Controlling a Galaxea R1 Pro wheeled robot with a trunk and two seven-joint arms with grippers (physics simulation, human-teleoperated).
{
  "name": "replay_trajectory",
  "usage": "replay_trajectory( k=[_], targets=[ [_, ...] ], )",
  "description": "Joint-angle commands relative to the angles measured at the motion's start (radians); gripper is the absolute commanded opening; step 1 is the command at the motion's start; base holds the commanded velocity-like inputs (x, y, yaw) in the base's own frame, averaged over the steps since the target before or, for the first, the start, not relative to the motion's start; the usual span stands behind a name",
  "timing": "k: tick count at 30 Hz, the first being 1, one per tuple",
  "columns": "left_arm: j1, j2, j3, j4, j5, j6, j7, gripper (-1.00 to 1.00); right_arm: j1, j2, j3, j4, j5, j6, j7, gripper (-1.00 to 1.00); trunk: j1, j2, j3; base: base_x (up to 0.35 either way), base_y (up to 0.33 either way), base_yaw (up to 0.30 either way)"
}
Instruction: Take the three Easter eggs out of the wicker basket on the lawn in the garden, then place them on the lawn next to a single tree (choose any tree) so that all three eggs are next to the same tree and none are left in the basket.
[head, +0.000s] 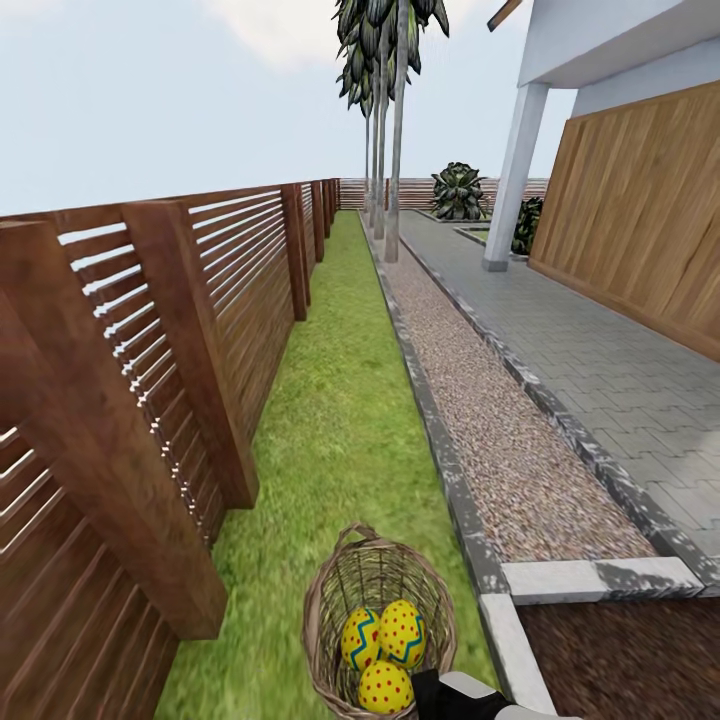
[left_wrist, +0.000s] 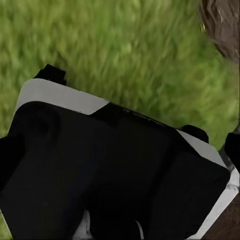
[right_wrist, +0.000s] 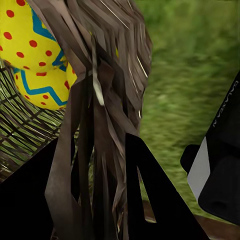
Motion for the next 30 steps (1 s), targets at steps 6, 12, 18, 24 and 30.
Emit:
replay_trajectory(
  k=[6, 12, 18, 24, 30],
  targets=[
    [0.074, -0.001, 0.0, 0.002, 0.012, -0.089, -0.014, 1.0, -0.001, 0.0, 0.002, 0.003, -0.002, -0.006, -0.001, -1.0, -0.011, 0.02, 0.008, 0.0, 0.0, 0.0],
    [0.076, 0.007, -0.001, 0.002, 0.01, -0.092, -0.015, 1.0, -0.001, 0.0, 0.002, 0.003, -0.002, -0.006, -0.001, -1.0, -0.011, 0.02, 0.008, 0.001, 0.0, 0.0],
    [0.077, 0.01, -0.001, 0.002, 0.009, -0.094, -0.015, 1.0, -0.001, 0.0, 0.002, 0.003, -0.002, -0.006, -0.001, -1.0, -0.011, 0.02, 0.008, 0.244, 0.0, 0.0],
    [0.077, 0.01, -0.001, 0.002, 0.009, -0.094, -0.014, 1.0, -0.001, 0.0, 0.002, 0.003, -0.002, -0.006, -0.001, -1.0, -0.011, 0.02, 0.008, 0.325, 0.0, 0.0],
    [0.077, 0.01, -0.001, 0.002, 0.009, -0.094, -0.014, 1.0, -0.001, 0.0, 0.001, 0.001, -0.002, -0.016, 0.0, -1.0, -0.011, 0.02, 0.008, 0.325, 0.0, 0.0]
  ],
)
